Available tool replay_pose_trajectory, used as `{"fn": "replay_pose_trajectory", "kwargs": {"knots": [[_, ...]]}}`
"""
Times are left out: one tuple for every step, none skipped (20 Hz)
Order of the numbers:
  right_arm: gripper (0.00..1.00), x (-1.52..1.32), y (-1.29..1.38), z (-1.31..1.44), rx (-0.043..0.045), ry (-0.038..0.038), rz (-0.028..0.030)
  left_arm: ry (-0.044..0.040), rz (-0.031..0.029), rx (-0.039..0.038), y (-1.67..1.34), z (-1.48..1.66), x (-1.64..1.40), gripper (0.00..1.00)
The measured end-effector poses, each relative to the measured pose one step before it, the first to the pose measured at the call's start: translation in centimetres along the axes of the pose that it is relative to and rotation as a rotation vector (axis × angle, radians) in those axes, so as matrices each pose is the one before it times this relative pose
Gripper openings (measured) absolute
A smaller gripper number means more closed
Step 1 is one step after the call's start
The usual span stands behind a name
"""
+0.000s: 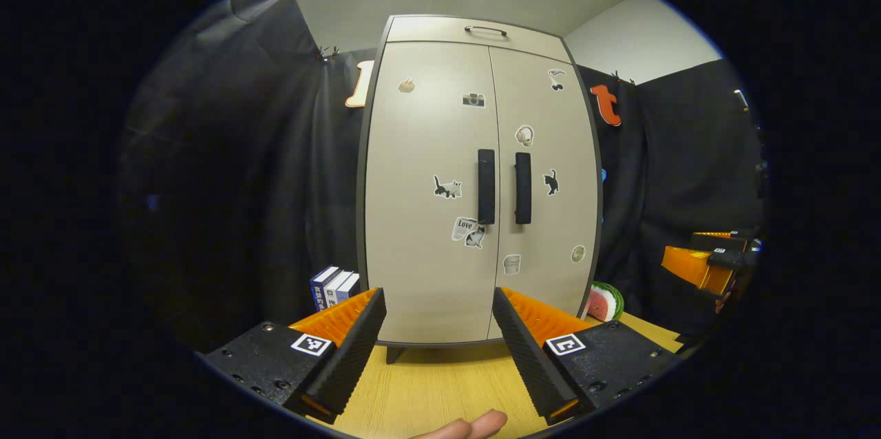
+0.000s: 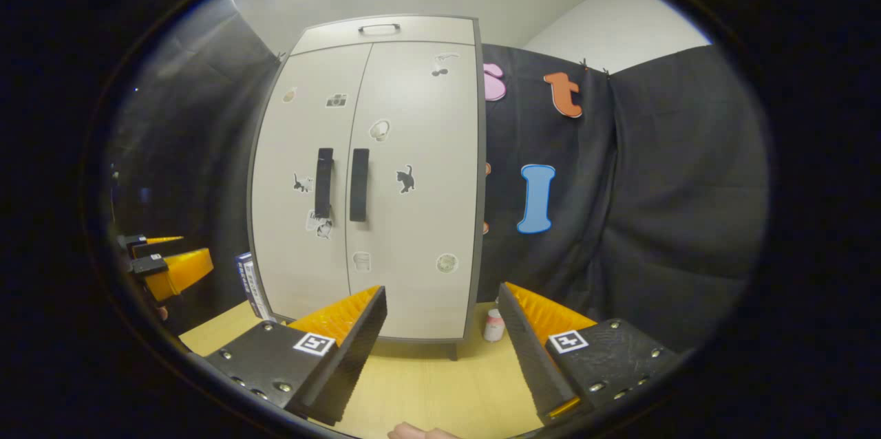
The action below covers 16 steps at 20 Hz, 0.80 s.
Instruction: Open the right door of the double-door shoe cabinet with the right hand, and open the left door with the left hand.
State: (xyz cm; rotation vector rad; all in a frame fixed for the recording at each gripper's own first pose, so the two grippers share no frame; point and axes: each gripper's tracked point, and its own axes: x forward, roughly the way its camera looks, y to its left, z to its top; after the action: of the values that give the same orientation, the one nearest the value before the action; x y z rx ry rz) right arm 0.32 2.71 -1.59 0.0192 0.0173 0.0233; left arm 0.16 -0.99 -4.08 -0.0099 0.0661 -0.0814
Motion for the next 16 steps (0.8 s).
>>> {"fn": "replay_pose_trajectory", "kwargs": {"knots": [[0.97, 0.191, 0.07, -0.114, 0.00248, 0.00172, -0.00175, 0.00349, -0.00019, -0.00338, 0.096, -0.256, 0.133, 0.98], [0.97, 0.254, -0.012, -0.143, -0.00045, 0.00245, -0.00285, 0.005, -0.00007, -0.00076, 0.172, -0.361, 0.102, 0.98], [0.97, 0.361, -0.017, 0.008, -0.00275, 0.00251, -0.00289, 0.00427, 0.00065, -0.00125, 0.182, -0.306, 0.08, 0.98], [0.97, 0.445, 0.089, 0.032, -0.00484, 0.00163, 0.00026, 0.00318, 0.00103, 0.00065, 0.233, -0.246, 0.176, 0.98], [0.97, 0.526, 0.184, 0.084, -0.00308, 0.00073, 0.00274, 0.00485, 0.0068, -0.00193, 0.378, -0.313, 0.094, 0.98], [0.97, 0.625, 0.269, -0.074, -0.00251, 0.0048, 0.00408, 0.00464, 0.00579, -0.00394, 0.263, -0.349, 0.098, 0.98], [0.97, 0.602, 0.447, -0.108, -0.00546, 0.00901, 0.01119, 0.00321, -0.0002, -0.00375, 0.222, -0.088, 0.096, 0.98], [0.97, 0.724, 0.645, -0.115, 0.00164, 0.00851, 0.01363, 0.00129, -0.00279, -0.00219, 0.153, -0.191, 0.002, 0.98], [0.97, 0.696, 0.65, -0.103, 0.00002, 0.01335, 0.01576, 0.00033, -0.00118, -0.00229, 0.269, -0.008, 0.039, 0.98], [0.97, 0.728, 0.75, -0.091, -0.00335, 0.01188, 0.02032, -0.00034, -0.00111, -0.00291, 0.323, -0.104, -0.032, 0.98], [0.96, 0.763, 0.725, 0.202, -0.00165, 0.0074, 0.01473, 0.00453, -0.00759, -0.00506, 0.072, -0.106, 0.077, 0.98], [0.97, 0.765, 0.641, 0.317, -0.00065, 0.00199, 0.01354, 0.0054, -0.00738, -0.0034, 0.071, -0.206, -0.185, 0.98], [0.96, 0.756, 0.9, 0.435, 0.00329, 0.00009, 0.0211, 0.00271, -0.00363, -0.00072, 0.129, -0.072, -0.077, 0.98], [0.97, 0.792, 1.174, 0.512, 0.00029, -0.00557, 0.02855, -0.00193, 0.00091, 0.00611, 0.247, -0.005, -0.152, 0.98], [0.97, 0.899, 1.021, 0.646, -0.00479, -0.00923, 0.02363, -0.00352, 0.00342, 0.00956, 0.287, 0.096, -0.184, 0.98], [0.97, 0.986, 0.736, 0.605, -0.01264, -0.01036, 0.01625, -0.00227, 0.00292, 0.00834, 0.224, 0.021, -0.128, 0.98]]}}
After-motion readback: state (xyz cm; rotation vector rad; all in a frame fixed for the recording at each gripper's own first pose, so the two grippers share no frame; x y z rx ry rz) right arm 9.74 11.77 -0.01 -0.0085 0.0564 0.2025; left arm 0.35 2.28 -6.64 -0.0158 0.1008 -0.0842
